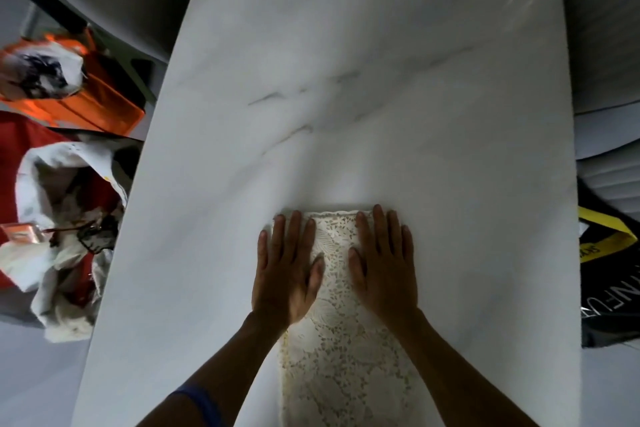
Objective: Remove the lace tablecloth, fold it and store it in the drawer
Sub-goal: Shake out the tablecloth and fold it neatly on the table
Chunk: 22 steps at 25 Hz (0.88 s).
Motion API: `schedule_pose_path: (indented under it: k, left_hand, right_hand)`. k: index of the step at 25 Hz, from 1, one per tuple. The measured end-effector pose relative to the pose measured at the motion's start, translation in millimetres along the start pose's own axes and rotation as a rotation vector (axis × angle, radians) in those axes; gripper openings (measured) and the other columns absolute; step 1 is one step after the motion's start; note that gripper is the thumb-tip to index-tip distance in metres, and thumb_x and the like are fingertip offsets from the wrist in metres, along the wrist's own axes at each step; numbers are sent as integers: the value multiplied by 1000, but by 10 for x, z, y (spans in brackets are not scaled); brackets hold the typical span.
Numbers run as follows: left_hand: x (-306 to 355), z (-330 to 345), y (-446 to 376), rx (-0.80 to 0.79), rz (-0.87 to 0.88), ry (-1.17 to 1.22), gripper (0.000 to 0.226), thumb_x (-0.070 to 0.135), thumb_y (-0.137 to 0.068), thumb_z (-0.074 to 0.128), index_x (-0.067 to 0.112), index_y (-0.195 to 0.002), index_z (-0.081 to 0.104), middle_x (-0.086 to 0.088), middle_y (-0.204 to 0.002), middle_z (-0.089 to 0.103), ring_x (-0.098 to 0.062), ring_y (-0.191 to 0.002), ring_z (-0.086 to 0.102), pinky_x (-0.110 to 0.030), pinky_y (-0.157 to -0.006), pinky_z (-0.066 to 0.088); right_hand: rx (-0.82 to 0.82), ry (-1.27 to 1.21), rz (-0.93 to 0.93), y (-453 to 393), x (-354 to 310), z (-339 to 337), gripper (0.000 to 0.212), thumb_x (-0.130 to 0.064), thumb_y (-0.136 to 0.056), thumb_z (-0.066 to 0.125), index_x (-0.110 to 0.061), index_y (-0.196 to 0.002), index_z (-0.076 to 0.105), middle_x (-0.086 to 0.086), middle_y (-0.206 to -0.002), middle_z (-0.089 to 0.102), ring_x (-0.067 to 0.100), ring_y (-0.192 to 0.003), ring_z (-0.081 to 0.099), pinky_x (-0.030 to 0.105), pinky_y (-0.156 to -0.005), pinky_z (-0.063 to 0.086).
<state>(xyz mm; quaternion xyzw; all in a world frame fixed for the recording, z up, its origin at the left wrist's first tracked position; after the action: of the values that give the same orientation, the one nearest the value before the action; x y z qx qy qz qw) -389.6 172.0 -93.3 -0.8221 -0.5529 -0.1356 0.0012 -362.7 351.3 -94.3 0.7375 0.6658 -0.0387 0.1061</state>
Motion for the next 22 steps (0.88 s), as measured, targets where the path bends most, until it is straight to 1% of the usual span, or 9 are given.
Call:
schedule_pose_path:
  k: [5, 8, 10, 11, 13, 15, 16, 19, 22]
  left_hand:
    - [-47, 45, 36, -24, 7, 9, 64, 47, -101, 26, 17, -156, 17, -10, -165, 12, -32, -153, 1, -54, -122, 11]
    - [-37, -30, -27, -95, 19, 45, 65, 50, -100, 21, 21, -157, 9, -6, -166, 3, -29, -153, -4, -55, -122, 8]
    - [-41, -118, 59, -122, -32, 70, 67, 53, -100, 20, 21, -157, 2, -5, -167, -3, -27, -153, -7, -54, -123, 4]
    - [-32, -146, 154, -99, -70, 84, 68, 52, -100, 21, 19, -157, 2, -6, -166, -2, -27, -153, -6, -52, -124, 4]
    - [46, -148, 558, -19, -136, 111, 70, 50, -100, 28, 12, -156, 10, -11, -166, 7, -30, -153, 5, -51, -123, 12]
    - [217, 0, 1111, 44, -119, 145, 69, 47, -99, 38, 9, -154, 21, -11, -164, 17, -29, -152, 13, -52, -120, 24]
    - [298, 78, 1373, 73, -104, 160, 69, 47, -99, 41, 9, -154, 23, -11, -164, 18, -28, -152, 14, -52, -119, 26]
    - [321, 281, 1744, 43, -118, 137, 69, 47, -98, 41, 12, -155, 22, -10, -164, 18, -28, -152, 14, -50, -119, 26]
    - [323, 305, 1749, 37, -134, 92, 68, 48, -98, 36, 12, -155, 22, -12, -164, 16, -31, -152, 12, -50, -121, 21]
  right_hand:
    - [7, 15, -10, 16, 30, 58, 68, -54, -97, 32, -21, -155, 18, 12, -164, 14, 33, -151, 8, 51, -121, 12]
    - [12, 28, -12, 2, -1, 28, 68, -55, -96, 33, -21, -154, 22, 13, -163, 17, 36, -150, 14, 53, -120, 16]
    - [1, 19, 10, 78, -19, -63, 68, -54, -96, 33, -19, -154, 23, 13, -163, 17, 36, -149, 15, 54, -119, 19]
    - [10, 16, 24, 167, -19, -93, 69, -54, -97, 32, -18, -155, 21, 13, -163, 15, 36, -150, 14, 53, -119, 19]
    - [49, 22, 1, 556, -41, -82, 70, -53, -98, 31, -15, -155, 17, 13, -164, 13, 34, -151, 12, 51, -121, 18]
    - [59, -31, -62, 1139, -82, 56, 68, -49, -100, 32, -14, -155, 16, 12, -164, 15, 31, -151, 12, 49, -120, 21]
    - [64, -56, -89, 1410, -106, 108, 68, -49, -100, 33, -14, -155, 16, 11, -164, 15, 29, -151, 12, 49, -120, 22]
    - [37, -51, -54, 1800, -89, 259, 68, -49, -98, 37, -16, -155, 17, 10, -164, 12, 31, -151, 11, 47, -121, 19]
    - [28, -75, -34, 1803, -98, 249, 69, -47, -96, 41, -17, -155, 19, 11, -164, 14, 32, -151, 11, 46, -122, 15]
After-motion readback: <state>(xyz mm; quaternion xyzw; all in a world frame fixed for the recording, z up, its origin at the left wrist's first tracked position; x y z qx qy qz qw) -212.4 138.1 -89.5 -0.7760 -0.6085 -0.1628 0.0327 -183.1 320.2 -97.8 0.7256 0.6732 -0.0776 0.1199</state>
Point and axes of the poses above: each hand's wrist, its own y-axis away from the middle knuckle, its own z-axis out of the palm, x = y × z, the point moved 4 cm from there along -y, towards the middle knuckle
